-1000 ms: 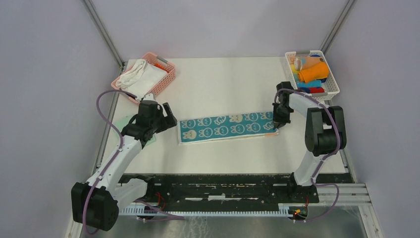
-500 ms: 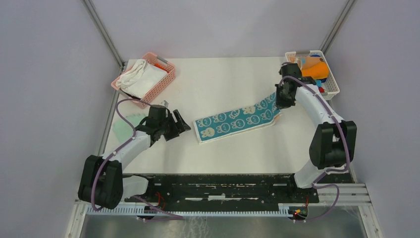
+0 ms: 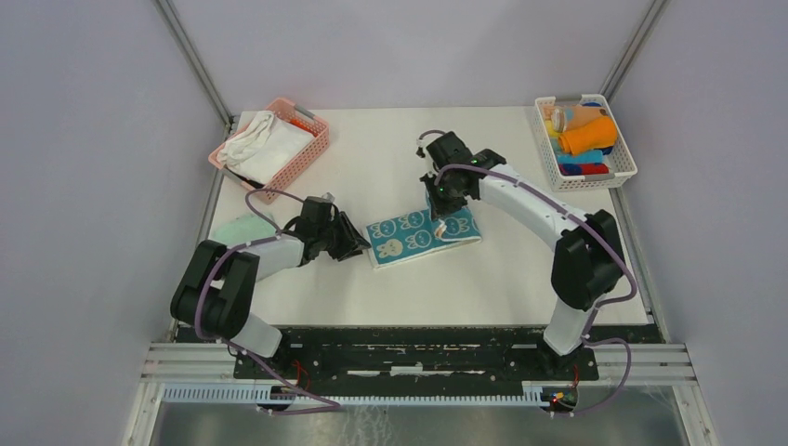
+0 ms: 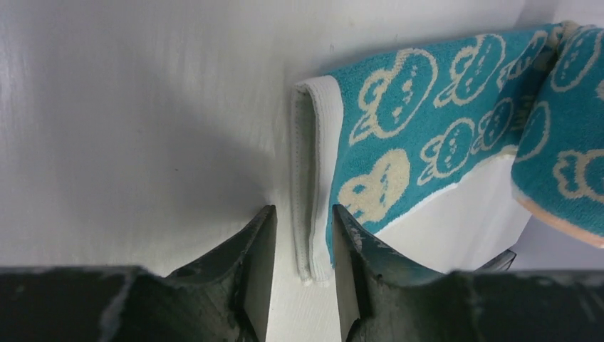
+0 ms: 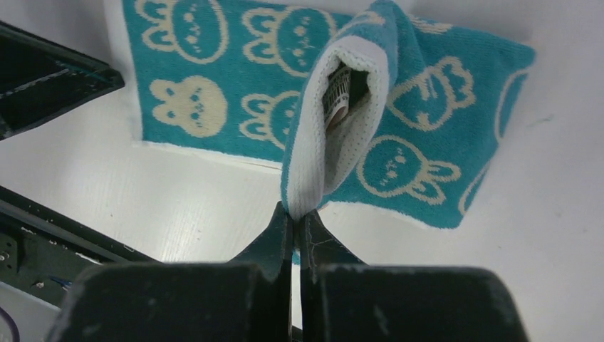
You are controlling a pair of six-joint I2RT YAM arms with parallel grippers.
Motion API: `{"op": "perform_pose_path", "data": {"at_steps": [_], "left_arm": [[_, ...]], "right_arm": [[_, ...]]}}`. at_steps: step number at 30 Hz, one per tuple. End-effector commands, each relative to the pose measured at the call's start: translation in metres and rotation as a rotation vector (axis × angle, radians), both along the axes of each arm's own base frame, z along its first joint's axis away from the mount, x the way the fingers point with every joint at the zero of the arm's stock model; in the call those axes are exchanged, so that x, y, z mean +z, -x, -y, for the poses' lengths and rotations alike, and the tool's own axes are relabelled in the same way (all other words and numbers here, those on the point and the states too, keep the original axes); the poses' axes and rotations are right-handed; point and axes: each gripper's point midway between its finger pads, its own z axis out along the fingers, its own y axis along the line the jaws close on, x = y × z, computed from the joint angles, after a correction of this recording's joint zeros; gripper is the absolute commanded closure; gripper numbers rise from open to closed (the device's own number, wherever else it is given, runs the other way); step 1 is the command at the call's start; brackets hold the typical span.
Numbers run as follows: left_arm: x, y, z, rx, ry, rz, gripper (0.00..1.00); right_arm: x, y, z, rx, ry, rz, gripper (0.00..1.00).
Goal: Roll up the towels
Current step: Fold the towel at the center of the board.
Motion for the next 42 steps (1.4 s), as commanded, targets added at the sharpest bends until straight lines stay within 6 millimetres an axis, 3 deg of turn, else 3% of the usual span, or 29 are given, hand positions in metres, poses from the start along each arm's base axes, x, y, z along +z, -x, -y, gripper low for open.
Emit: {"op": "perform_pose_path", "data": {"at_steps": [1, 7, 11, 19, 25, 28, 31, 36, 42], "left_arm": [[0.003, -0.016, 0.005, 0.039, 0.020, 0.031, 0.62], [-0.004, -0.013, 0.009, 0.023, 0.001, 0.019, 0.73], [-0.008, -0.010, 0.013, 0.010, -0.005, 0.014, 0.76], [-0.009, -0.008, 0.014, 0.008, -0.012, 0.014, 0.78], [-0.009, -0.006, 0.011, 0.019, -0.019, 0.019, 0.79], [-0.012, -0.004, 0.010, 0.016, -0.031, 0.008, 0.79], [-0.016, -0.003, 0.007, 0.021, -0.042, 0.002, 0.80], [-0.019, -0.002, 0.008, 0.015, -0.045, -0.009, 0.79], [-0.023, -0.002, 0.010, 0.003, -0.047, -0.022, 0.79]], "right_arm": [[0.009, -0.001, -0.050, 0.068, -0.038, 0.042, 1.00], [-0.004, 0.019, -0.102, 0.177, -0.023, 0.025, 1.00], [-0.016, 0.028, -0.121, 0.224, 0.011, 0.016, 1.00], [-0.047, 0.044, -0.139, 0.275, 0.055, -0.048, 0.95], [-0.061, 0.036, -0.129, 0.234, 0.125, -0.035, 1.00], [-0.040, 0.027, -0.113, 0.218, 0.174, 0.023, 1.00], [-0.003, 0.006, -0.077, 0.178, 0.234, 0.122, 1.00], [0.049, -0.029, 0.018, 0.071, 0.424, 0.262, 1.00], [0.078, -0.055, 0.116, -0.050, 0.640, 0.333, 1.00]]}}
